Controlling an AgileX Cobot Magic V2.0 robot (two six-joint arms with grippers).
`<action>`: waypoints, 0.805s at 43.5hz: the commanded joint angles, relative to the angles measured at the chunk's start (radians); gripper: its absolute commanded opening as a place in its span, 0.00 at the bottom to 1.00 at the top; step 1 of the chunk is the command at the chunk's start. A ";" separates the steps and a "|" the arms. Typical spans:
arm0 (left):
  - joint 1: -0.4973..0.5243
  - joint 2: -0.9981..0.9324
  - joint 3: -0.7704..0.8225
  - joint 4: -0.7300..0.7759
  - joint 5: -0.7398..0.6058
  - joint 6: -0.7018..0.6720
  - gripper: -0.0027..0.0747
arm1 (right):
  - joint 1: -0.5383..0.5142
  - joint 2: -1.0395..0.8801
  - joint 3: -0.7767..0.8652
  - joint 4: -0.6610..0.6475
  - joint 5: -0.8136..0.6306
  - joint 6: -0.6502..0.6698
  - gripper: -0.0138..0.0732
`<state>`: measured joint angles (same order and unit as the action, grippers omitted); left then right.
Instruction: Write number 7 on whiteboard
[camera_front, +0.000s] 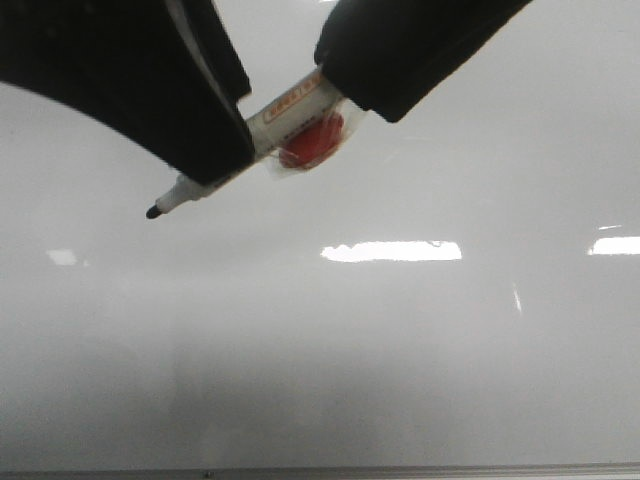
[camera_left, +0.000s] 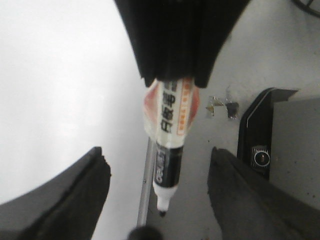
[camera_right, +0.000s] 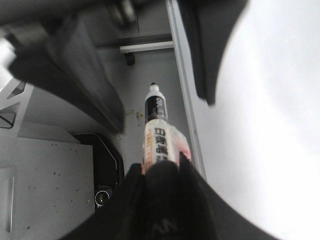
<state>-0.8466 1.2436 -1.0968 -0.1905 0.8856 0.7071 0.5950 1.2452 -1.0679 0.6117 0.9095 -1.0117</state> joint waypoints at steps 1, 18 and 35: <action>0.026 -0.097 -0.032 0.003 -0.017 -0.056 0.60 | -0.041 -0.057 -0.042 -0.008 -0.025 0.053 0.08; 0.416 -0.388 0.095 0.020 -0.012 -0.287 0.60 | -0.274 -0.237 0.019 -0.188 -0.089 0.537 0.08; 0.551 -0.423 0.154 -0.051 -0.096 -0.306 0.60 | -0.232 -0.185 0.076 -0.168 -0.400 0.532 0.08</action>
<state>-0.2993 0.8187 -0.9190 -0.2052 0.8621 0.4127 0.3608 1.0485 -0.9677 0.4127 0.6334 -0.4803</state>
